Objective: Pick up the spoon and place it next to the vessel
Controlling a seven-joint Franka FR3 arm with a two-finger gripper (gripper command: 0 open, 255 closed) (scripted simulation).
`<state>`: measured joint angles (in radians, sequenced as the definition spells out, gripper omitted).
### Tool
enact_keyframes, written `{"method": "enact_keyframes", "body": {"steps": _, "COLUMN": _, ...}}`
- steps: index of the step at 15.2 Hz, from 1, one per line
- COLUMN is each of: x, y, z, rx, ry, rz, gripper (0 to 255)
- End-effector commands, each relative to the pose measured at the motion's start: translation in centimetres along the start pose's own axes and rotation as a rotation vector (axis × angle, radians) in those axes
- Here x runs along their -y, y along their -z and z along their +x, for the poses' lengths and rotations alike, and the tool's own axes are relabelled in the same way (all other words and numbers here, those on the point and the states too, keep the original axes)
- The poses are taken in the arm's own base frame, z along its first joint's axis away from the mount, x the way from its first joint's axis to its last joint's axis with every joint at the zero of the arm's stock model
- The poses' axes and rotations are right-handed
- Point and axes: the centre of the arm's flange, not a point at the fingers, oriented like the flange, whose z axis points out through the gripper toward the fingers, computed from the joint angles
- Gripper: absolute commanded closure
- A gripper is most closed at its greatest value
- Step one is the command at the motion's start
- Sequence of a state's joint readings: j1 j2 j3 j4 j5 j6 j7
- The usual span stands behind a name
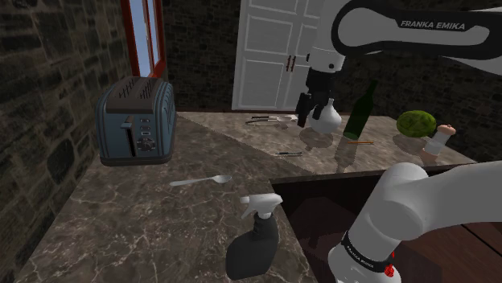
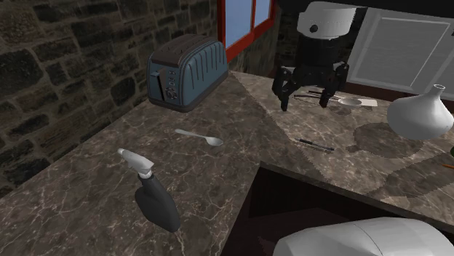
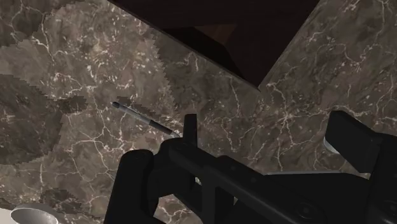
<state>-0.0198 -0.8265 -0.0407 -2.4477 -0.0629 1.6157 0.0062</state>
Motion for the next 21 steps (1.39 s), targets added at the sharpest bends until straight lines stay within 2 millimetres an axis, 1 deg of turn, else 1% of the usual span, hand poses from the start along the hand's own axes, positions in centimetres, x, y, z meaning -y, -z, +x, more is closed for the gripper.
{"method": "enact_keyframes", "body": {"steps": 1, "x": 0.0, "y": 0.0, "z": 0.0, "rx": 0.0, "ry": 0.0, "rz": 0.0, "gripper": 0}}
{"method": "enact_keyframes", "body": {"steps": 6, "x": 2.5, "y": -3.7, "z": 4.1, "rx": -0.031, "ry": 0.136, "rz": 0.04, "gripper": 0}}
{"method": "enact_keyframes", "body": {"steps": 11, "x": 5.6, "y": -7.2, "z": 7.8, "rx": -0.061, "ry": 0.273, "rz": 0.08, "gripper": 0}}
{"method": "enact_keyframes", "body": {"steps": 16, "x": 9.4, "y": -10.4, "z": 11.2, "rx": -0.092, "ry": 0.409, "rz": 0.119, "gripper": 0}}
{"method": "enact_keyframes", "body": {"steps": 21, "x": 13.8, "y": -13.4, "z": 14.2, "rx": -0.123, "ry": 0.545, "rz": 0.159, "gripper": 0}}
